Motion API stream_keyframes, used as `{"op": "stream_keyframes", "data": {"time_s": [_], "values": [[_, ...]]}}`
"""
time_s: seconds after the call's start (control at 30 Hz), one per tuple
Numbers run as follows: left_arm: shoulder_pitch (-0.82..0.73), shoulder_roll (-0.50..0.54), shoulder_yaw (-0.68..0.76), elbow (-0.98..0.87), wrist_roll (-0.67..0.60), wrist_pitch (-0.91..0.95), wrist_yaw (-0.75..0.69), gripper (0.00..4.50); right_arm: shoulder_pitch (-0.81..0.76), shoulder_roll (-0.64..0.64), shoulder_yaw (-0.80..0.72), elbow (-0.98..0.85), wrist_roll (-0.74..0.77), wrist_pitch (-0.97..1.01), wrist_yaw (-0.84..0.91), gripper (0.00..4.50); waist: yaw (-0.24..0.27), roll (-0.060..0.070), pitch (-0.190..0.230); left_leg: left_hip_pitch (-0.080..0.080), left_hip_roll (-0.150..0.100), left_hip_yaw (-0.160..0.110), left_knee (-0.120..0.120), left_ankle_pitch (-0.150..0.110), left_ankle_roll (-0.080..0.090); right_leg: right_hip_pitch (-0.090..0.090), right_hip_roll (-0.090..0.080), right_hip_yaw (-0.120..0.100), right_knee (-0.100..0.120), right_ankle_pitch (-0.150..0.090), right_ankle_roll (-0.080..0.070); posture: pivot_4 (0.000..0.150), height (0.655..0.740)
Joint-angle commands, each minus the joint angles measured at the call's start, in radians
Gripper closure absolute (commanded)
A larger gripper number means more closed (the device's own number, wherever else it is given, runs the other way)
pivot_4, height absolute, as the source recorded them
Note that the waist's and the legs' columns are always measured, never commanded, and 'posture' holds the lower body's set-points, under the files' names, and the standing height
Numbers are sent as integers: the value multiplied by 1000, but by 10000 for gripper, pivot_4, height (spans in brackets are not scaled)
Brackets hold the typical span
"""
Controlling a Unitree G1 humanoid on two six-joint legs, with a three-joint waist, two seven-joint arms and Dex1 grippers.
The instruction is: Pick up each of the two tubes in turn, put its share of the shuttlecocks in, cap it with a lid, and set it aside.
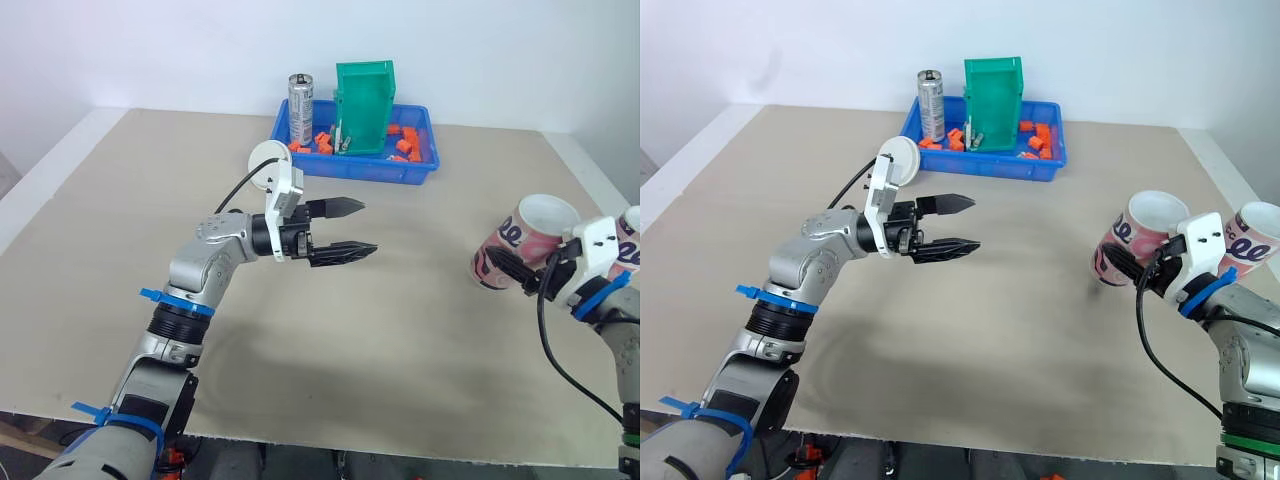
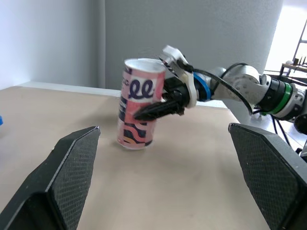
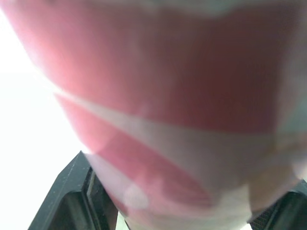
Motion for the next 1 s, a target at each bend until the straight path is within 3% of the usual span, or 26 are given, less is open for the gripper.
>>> {"op": "stream_keyframes", "data": {"time_s": [0.03, 0.43, 0.57, 1.0], "values": [[-37, 3, 5, 5, 10, -14, -20, 0, -23, 3, -77, 54, 16, -34, -45, 12301, 3, 0, 0, 0, 0, 0, 1, 0, 0, 0, 0, 0, 0, 0, 0, 1500, 7362], [-40, 2, 2, 4, 31, -11, -27, 0, -35, -19, -44, 212, -23, -56, -57, 12301, 3, 0, 0, 0, -1, 0, 3, 0, 0, 2, -1, 1, 0, 2, 2, 1500, 7362], [-39, -1, 8, 1, 28, -5, -20, 0, -24, -22, -23, 184, -4, -15, -25, 400, 3, 0, 0, 0, -1, 0, 3, 0, 0, 2, -1, 1, 0, 2, 3, 1500, 7362], [7, 68, 49, -79, -27, 134, 22, 0, 82, -99, -66, 67, 24, 112, 23, 400, 3, 2, 0, 0, -1, 0, 2, 0, 0, 2, -1, 1, 0, 1, 2, 1500, 7362]]}}
